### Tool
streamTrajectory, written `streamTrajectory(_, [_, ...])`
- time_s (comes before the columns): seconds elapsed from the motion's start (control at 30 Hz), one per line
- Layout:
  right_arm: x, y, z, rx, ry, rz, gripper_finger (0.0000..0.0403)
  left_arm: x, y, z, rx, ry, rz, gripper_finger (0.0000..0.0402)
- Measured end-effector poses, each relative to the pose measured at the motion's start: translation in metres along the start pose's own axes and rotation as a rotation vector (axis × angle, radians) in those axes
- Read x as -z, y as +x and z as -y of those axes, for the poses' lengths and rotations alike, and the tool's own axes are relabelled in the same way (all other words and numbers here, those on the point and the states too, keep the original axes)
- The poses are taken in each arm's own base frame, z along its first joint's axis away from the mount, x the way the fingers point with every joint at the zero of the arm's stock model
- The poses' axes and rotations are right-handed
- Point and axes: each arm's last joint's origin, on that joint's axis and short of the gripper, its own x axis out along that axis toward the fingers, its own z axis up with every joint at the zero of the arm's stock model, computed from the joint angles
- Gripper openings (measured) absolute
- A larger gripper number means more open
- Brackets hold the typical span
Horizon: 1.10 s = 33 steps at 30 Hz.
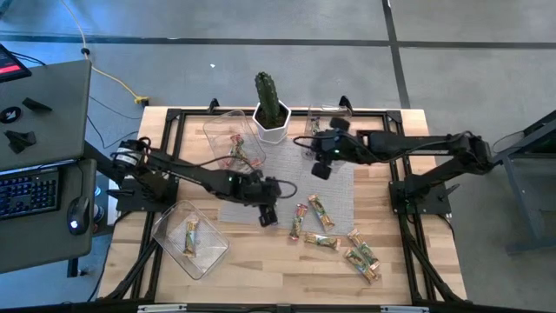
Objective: Pick and place Granola Bars by type
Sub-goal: Put the blue granola bar into the top right transparent bin
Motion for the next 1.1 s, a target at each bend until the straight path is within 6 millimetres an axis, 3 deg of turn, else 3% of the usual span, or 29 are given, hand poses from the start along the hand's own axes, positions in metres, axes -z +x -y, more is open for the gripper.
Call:
streamTrajectory(0.13, [0.010, -0.029, 0.003, -0.037, 0.085, -0.034, 0.0140, -0.024, -0.009, -0.012, -0.015, -0.003, 0.026, 0.0000])
streamTrajectory(0.23, [0.020, -0.041, -0.003, -0.120, 0.130, -0.053, 0.0139, -0.023, -0.010, -0.021, 0.003, -0.008, -0.051, 0.0000])
streamTrajectory(0.3, [0.032, -0.037, -0.015, -0.187, 0.095, -0.036, 0.0139, -0.018, -0.010, -0.021, 0.013, 0.002, -0.100, 0.0000])
streamTrajectory(0.47, [0.069, 0.001, -0.059, -0.318, -0.089, 0.181, 0.0139, -0.007, -0.012, -0.018, 0.058, 0.071, -0.219, 0.0008])
streamTrajectory(0.6, [0.088, 0.014, -0.076, -0.368, -0.066, 0.348, 0.0139, 0.004, -0.010, -0.012, 0.064, 0.125, -0.249, 0.0039])
streamTrajectory(0.73, [0.092, 0.012, -0.078, -0.352, -0.010, 0.387, 0.0140, 0.013, -0.008, -0.004, 0.093, 0.281, -0.239, 0.0095])
streamTrajectory(0.9, [0.092, 0.009, -0.080, -0.367, 0.000, 0.395, 0.0140, 0.021, -0.002, 0.004, 0.089, 0.607, -0.167, 0.0166])
streamTrajectory(1.1, [0.092, 0.009, -0.080, -0.375, 0.046, 0.383, 0.0140, 0.028, 0.007, 0.006, 0.134, 1.008, -0.073, 0.0205])
